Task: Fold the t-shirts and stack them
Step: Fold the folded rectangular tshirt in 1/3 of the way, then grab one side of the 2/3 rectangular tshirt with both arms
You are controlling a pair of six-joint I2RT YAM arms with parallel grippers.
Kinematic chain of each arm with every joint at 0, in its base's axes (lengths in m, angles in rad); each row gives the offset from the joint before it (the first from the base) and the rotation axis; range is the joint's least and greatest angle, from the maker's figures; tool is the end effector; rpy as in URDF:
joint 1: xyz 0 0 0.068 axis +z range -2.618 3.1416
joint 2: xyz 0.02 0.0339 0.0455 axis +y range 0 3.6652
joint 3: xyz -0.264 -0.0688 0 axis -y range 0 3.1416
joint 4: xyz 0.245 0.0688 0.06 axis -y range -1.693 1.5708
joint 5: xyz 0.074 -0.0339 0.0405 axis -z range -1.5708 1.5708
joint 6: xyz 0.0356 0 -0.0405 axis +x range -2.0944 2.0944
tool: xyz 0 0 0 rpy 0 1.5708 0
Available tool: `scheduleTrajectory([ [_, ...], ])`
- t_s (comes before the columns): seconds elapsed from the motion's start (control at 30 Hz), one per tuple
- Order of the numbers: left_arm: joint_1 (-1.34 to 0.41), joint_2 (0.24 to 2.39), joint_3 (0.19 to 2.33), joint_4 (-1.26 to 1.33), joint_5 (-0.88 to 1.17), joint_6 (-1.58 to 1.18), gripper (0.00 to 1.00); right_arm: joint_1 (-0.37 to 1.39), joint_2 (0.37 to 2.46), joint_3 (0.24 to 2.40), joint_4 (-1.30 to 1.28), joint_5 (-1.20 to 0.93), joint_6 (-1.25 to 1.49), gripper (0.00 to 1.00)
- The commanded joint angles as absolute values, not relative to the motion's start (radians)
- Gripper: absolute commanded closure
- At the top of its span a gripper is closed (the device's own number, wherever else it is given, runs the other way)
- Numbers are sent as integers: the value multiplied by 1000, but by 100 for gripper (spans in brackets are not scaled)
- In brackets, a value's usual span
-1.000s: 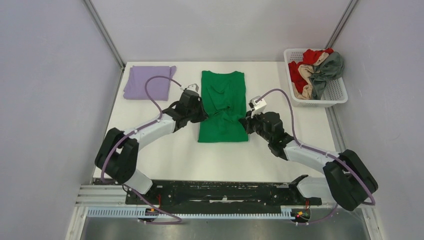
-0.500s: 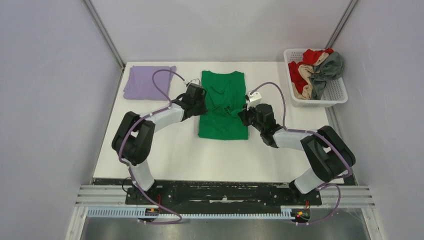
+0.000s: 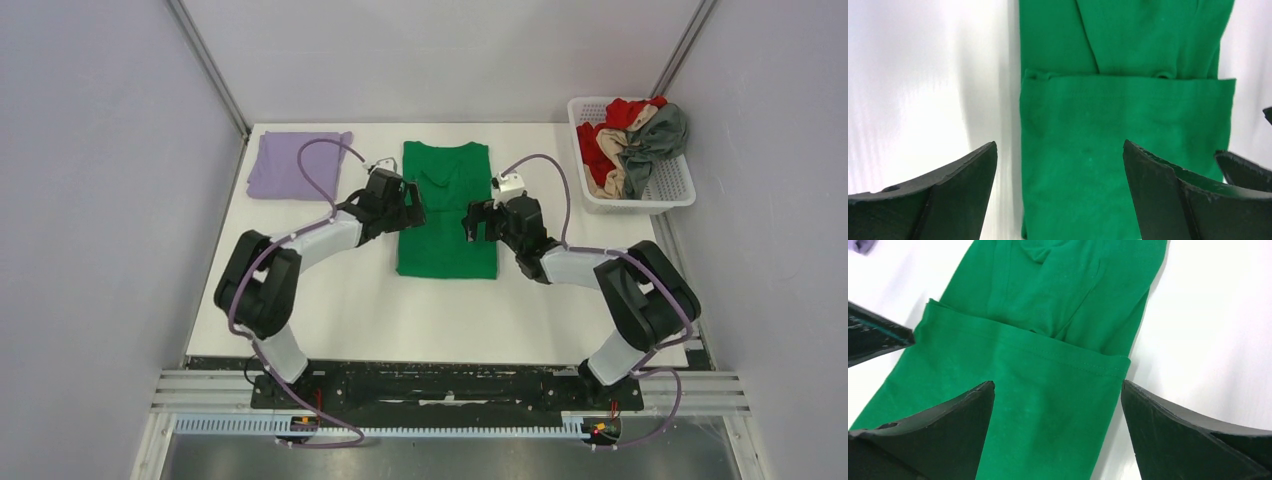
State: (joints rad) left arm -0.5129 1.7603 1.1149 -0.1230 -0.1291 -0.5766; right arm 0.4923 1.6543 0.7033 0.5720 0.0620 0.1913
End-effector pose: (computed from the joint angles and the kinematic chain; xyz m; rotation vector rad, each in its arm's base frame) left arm 0.3335 -0.1825 0.1974 -0.1400 2.3604 -0.3889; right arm 0.2962 0.1564 0.1715 -0.2543 1.9528 0.3900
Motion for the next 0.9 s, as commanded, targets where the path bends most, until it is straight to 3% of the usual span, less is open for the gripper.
scheduleTrajectory([
  [0.0, -508, 1569, 1022, -108, -133, -576, 0, 489, 1546, 659, 554, 57, 225, 2],
  [0.37, -523, 1275, 690, -136, -5, -696, 0, 489, 1213, 355, 447, 9, 326, 2],
  [0.67, -526, 1304, 577, -5, 92, -780, 1, 489, 1068, 236, 445, -72, 316, 2],
  [0.87, -526, 1409, 601, 35, 121, -793, 20, 489, 1069, 223, 448, -68, 312, 2],
])
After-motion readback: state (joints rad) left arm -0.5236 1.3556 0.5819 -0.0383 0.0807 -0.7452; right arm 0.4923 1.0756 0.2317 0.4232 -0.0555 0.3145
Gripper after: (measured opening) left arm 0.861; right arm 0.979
